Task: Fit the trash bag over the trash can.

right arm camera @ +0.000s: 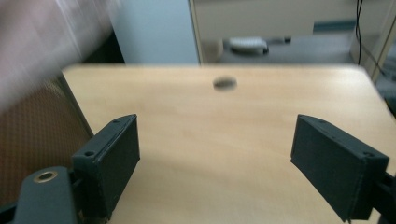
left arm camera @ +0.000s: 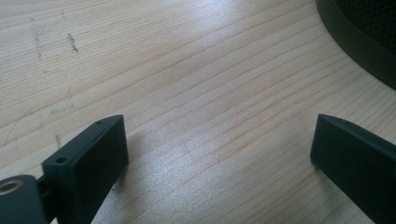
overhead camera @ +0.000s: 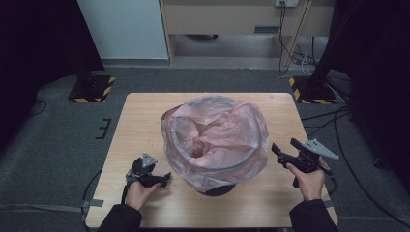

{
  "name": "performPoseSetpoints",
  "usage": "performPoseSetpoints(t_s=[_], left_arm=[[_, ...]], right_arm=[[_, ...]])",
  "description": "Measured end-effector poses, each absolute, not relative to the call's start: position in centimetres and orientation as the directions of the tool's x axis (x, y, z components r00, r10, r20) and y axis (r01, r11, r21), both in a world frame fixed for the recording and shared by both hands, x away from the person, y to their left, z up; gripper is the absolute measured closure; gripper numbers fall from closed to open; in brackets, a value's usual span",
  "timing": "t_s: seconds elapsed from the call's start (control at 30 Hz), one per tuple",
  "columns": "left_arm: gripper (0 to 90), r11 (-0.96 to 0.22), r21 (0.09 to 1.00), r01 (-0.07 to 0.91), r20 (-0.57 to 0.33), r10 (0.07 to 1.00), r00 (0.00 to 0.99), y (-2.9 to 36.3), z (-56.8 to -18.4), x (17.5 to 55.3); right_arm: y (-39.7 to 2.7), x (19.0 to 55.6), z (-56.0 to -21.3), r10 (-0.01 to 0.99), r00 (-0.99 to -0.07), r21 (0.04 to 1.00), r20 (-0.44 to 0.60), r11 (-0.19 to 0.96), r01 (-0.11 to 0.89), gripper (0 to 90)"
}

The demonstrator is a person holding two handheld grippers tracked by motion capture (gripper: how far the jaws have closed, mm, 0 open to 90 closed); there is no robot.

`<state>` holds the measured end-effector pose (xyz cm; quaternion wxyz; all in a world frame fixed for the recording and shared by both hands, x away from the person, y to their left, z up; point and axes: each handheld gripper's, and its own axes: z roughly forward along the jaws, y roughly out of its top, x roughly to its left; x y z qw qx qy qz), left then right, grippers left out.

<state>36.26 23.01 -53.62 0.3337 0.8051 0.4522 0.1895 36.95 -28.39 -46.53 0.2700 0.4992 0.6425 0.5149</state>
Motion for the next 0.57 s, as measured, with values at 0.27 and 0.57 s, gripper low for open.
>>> performPoseSetpoints(t_s=[0.27,0.57], left_arm=[[1.7,-0.367,0.706,0.605,0.003,0.857,0.516,23.2,-53.6,36.0],[3.7,-0.388,0.711,0.586,-0.004,0.832,0.555,24.4,-53.6,35.8]], right_arm=[[-30.5,36.9,-50.5,0.945,-0.318,0.856,0.080,0.098,0.507,14.1],[-32.8,37.5,-52.9,0.962,-0.267,0.775,0.058,0.125,0.619,12.2]])
